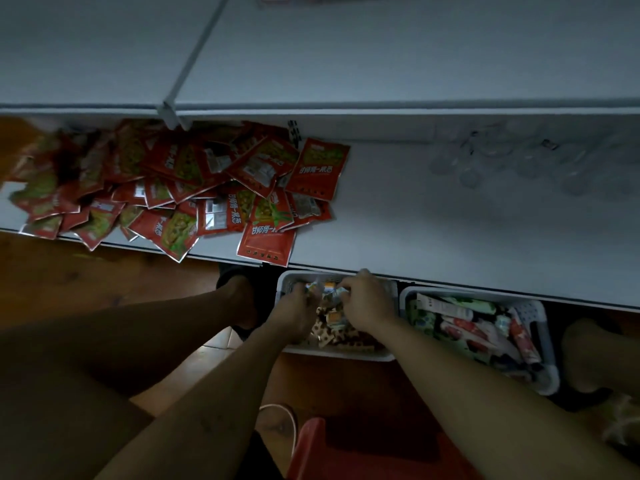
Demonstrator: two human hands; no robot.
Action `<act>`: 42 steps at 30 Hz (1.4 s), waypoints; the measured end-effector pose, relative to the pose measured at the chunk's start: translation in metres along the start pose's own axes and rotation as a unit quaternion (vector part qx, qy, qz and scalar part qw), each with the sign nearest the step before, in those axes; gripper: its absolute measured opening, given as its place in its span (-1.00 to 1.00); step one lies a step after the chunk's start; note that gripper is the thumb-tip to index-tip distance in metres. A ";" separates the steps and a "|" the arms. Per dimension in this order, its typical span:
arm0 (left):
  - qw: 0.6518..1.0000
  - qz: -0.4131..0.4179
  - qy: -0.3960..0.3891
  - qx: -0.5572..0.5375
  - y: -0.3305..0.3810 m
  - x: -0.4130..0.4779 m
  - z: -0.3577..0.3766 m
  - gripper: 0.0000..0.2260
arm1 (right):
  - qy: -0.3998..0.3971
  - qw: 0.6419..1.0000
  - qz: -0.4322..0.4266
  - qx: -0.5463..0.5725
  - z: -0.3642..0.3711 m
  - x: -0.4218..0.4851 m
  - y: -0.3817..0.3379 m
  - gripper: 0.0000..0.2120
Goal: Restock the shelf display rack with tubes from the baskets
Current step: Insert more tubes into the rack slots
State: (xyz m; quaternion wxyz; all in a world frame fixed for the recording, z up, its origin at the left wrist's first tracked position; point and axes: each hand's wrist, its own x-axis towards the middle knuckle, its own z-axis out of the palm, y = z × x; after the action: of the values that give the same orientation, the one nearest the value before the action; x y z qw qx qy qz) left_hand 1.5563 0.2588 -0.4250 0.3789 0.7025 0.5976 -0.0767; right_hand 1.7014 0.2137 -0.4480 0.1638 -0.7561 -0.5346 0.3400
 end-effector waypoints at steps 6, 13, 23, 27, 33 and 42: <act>0.997 0.059 -0.016 -0.054 0.025 -0.025 -0.051 -0.71 | 0.049 0.994 -0.023 0.097 -0.039 -0.021 -0.028 -0.78; 0.981 0.175 0.043 -0.066 0.062 -0.060 -0.159 -0.83 | 0.039 0.974 -0.056 0.215 -0.124 -0.041 -0.088 -0.78; 0.901 0.370 0.161 -0.161 0.150 -0.091 -0.273 -0.82 | 0.147 0.950 -0.215 0.170 -0.259 -0.051 -0.196 -0.93; 0.864 0.403 0.156 -0.258 0.169 -0.082 -0.311 -0.85 | 0.141 0.950 -0.233 0.157 -0.307 -0.038 -0.227 -0.97; 0.829 0.410 0.231 -0.302 0.194 -0.057 -0.363 -0.91 | 0.216 0.943 -0.251 0.030 -0.365 -0.005 -0.268 -0.86; 0.821 0.415 0.287 -0.267 0.205 0.034 -0.405 -0.89 | 0.270 0.913 -0.255 -0.171 -0.389 0.072 -0.316 -0.85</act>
State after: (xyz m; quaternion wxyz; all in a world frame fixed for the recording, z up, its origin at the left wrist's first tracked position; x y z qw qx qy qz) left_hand 1.6103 0.5382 -0.0695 0.3596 0.7453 0.3285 0.4553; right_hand 1.7629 0.4436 -0.0011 0.2509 -0.6735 -0.6948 -0.0269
